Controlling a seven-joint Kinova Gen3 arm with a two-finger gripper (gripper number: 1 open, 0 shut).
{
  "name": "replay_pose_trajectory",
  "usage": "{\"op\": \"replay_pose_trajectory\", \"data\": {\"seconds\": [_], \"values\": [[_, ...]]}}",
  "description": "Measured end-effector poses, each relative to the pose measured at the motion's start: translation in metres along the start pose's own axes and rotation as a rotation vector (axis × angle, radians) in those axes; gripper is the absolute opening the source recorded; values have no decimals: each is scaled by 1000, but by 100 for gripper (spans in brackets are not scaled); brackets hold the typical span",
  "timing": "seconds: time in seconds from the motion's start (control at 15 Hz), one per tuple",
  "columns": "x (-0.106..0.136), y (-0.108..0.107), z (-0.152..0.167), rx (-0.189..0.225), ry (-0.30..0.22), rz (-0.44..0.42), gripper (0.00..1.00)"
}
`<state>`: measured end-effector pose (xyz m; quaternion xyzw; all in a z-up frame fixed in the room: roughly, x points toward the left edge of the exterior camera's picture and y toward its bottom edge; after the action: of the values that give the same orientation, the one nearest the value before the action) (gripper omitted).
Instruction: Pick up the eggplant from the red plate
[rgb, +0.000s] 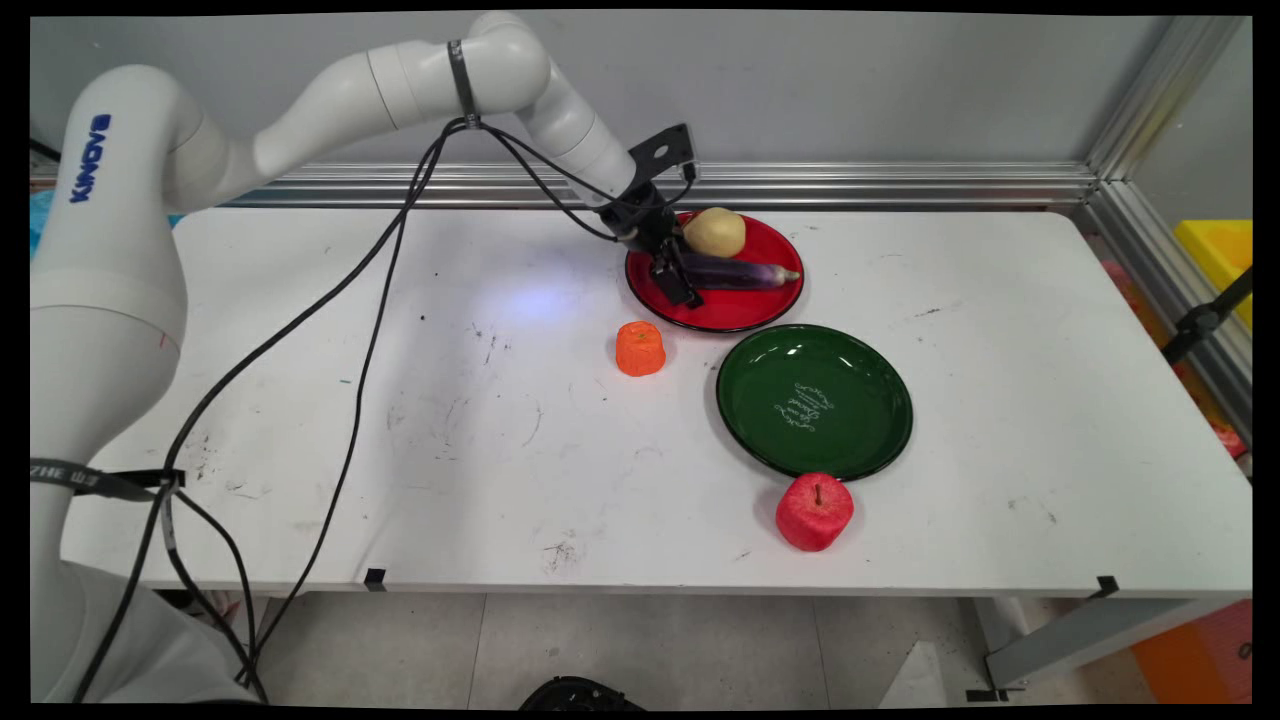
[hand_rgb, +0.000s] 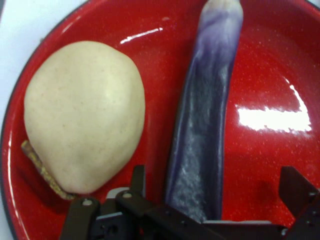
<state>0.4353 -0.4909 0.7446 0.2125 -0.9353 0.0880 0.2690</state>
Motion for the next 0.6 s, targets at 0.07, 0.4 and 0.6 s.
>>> {"op": "replay_pose_trajectory", "data": {"seconds": [0.07,0.4,0.6], "values": [[1,-1,1,3,4,2,100],[4,-2,2,8,14,12,100],[5,-2,3,9,17,21,0]]}}
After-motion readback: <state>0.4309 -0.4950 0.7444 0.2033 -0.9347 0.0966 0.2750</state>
